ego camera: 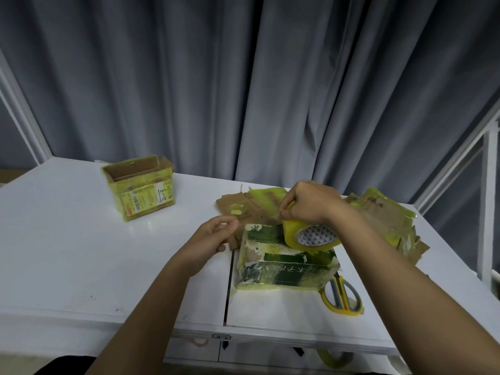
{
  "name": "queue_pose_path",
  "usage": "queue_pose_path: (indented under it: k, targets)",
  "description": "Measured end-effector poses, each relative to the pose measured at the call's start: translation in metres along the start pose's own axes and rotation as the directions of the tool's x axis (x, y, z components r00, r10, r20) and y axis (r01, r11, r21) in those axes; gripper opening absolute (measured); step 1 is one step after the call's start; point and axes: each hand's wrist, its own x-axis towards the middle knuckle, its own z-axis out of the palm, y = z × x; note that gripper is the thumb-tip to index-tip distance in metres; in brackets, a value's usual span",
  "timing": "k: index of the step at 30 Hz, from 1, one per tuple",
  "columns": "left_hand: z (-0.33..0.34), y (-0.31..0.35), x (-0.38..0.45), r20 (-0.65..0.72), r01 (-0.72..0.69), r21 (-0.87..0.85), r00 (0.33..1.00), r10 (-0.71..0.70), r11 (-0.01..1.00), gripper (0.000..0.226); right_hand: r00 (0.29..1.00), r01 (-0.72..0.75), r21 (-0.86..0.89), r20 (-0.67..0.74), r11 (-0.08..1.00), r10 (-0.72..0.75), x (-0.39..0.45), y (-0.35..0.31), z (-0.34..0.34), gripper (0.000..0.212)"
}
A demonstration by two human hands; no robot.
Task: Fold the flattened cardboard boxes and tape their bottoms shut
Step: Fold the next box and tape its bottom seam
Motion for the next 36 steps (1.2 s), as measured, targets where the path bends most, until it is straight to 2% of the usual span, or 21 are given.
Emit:
queue_pose_path:
  k: [3, 9, 16, 22, 26, 28, 30, 31, 34, 36]
  targets:
    - [0.003, -0.007, 0.003, -0.096, -0.010, -0.061, 0.995, 0.004, 0.998, 0.018, 1.000, -0.008, -0.021, -0.008, 1.000, 0.007, 0.002, -0.003, 0.001, 0.012]
    - [0.014, -0.026, 0.008, -0.246, -0.038, -0.094, 0.969, 0.013, 0.995, 0.018, 1.000, -0.024, -0.128, -0.011, 0.991, 0.023, 0.007, -0.016, 0.007, 0.020]
    - [0.026, -0.046, 0.011, -0.265, -0.035, -0.146, 0.964, -0.005, 0.989, 0.016, 0.998, -0.056, -0.213, -0.033, 0.975, 0.050, 0.007, -0.024, 0.011, 0.038]
    - [0.037, -0.058, 0.016, -0.271, -0.055, -0.166, 0.963, 0.008, 0.985, 0.012, 0.998, -0.050, -0.251, -0.051, 0.967, 0.038, 0.009, -0.026, 0.015, 0.043]
    - [0.050, -0.060, 0.019, -0.311, -0.096, -0.172, 0.950, 0.039, 0.980, 0.010, 0.999, -0.033, -0.157, -0.010, 0.987, 0.032, 0.002, -0.017, 0.003, 0.028]
    - [0.054, -0.062, 0.018, -0.344, -0.127, -0.177, 0.937, 0.059, 0.976, 0.010, 0.998, -0.055, 0.018, -0.001, 0.998, 0.055, -0.006, -0.003, -0.006, 0.028]
    - [0.057, -0.062, 0.018, -0.372, -0.169, -0.132, 0.922, 0.110, 0.977, 0.012, 0.995, -0.083, 0.229, -0.028, 0.970, 0.092, -0.014, 0.006, -0.005, 0.030]
    - [0.058, -0.064, 0.021, -0.383, -0.190, -0.089, 0.913, 0.142, 0.978, 0.012, 0.992, -0.084, 0.277, -0.067, 0.957, 0.107, -0.016, 0.008, 0.000, 0.031]
    - [0.061, -0.068, 0.025, -0.421, -0.226, 0.118, 0.870, 0.255, 0.967, 0.015, 0.974, -0.056, 0.247, -0.200, 0.967, 0.108, -0.016, 0.007, 0.014, 0.032]
    - [0.058, -0.080, 0.025, -0.434, -0.177, 0.325, 0.845, 0.312, 0.929, 0.020, 0.969, -0.054, 0.246, -0.220, 0.968, 0.110, -0.016, 0.006, 0.017, 0.032]
